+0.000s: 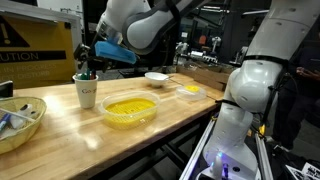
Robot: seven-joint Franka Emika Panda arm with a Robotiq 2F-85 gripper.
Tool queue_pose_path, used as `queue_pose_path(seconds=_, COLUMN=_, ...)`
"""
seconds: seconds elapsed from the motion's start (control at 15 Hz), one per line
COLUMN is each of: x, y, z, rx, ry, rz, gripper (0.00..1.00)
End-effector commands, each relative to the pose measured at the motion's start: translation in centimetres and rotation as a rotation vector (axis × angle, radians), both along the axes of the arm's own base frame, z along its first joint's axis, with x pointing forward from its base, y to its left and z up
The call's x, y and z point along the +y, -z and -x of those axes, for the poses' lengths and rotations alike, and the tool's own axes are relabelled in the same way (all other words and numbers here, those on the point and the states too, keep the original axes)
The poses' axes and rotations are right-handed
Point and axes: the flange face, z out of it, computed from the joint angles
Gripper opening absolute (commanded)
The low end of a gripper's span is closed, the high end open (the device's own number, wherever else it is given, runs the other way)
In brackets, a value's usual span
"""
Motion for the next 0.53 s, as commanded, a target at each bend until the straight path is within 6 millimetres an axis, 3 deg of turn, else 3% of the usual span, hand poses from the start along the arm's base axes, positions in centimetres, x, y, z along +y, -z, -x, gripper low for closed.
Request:
queue_pose_path(seconds=0.0, x=-0.02, y=-0.05, z=-0.31, rx=-0.006, ry=-0.012, rz=-0.009, gripper=0.75)
queue_pose_path(seconds=0.13, x=0.02, y=0.04, z=-0.39, rx=-0.004, ry=-0.014, rz=-0.007, gripper=0.68)
queue_pose_path(seconds=0.47, x=0.08, y=0.20, z=-0.47, rx=-0.004, ry=-0.018, rz=0.001, gripper=0.28)
